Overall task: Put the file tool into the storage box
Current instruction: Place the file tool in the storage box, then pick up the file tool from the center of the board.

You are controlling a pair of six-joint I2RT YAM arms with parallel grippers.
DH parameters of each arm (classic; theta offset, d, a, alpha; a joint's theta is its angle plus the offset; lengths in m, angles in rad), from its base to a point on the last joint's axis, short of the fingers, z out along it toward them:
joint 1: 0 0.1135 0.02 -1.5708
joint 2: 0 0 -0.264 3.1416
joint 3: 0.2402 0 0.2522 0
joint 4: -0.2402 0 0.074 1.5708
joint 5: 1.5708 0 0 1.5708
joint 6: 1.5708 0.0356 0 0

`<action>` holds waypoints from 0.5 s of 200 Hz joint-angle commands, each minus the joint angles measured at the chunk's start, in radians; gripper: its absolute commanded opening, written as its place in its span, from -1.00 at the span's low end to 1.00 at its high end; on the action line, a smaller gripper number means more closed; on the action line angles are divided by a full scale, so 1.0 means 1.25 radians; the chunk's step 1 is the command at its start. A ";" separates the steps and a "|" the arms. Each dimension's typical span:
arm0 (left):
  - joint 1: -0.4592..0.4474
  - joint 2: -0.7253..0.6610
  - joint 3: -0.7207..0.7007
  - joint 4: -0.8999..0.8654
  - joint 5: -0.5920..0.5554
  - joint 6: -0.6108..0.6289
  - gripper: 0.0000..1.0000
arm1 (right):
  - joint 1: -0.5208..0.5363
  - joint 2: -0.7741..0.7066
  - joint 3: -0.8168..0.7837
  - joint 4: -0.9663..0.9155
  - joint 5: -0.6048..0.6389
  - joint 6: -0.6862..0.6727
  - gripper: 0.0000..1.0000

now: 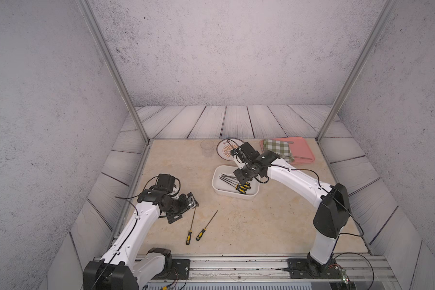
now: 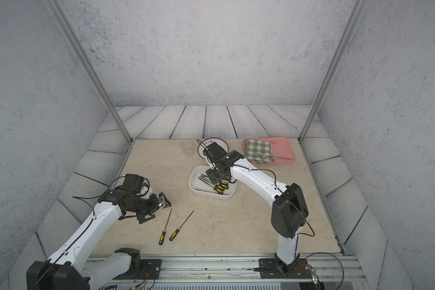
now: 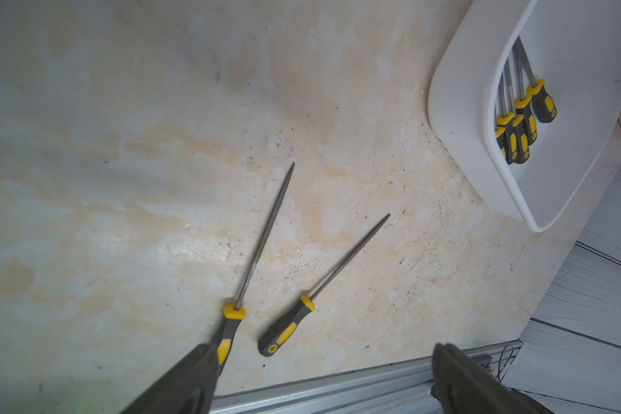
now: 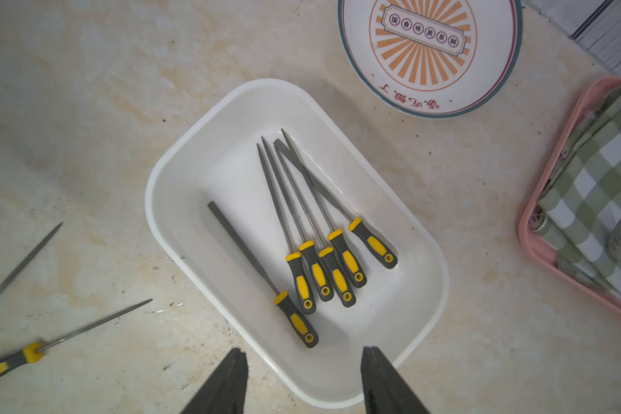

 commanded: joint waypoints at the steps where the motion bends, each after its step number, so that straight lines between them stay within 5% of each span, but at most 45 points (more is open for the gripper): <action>1: -0.016 -0.040 -0.031 0.007 0.004 -0.042 0.97 | -0.002 -0.024 -0.039 -0.010 -0.065 0.089 0.13; 100: -0.140 -0.099 -0.086 -0.037 -0.025 -0.102 0.97 | 0.024 -0.285 -0.368 0.138 -0.127 0.249 0.15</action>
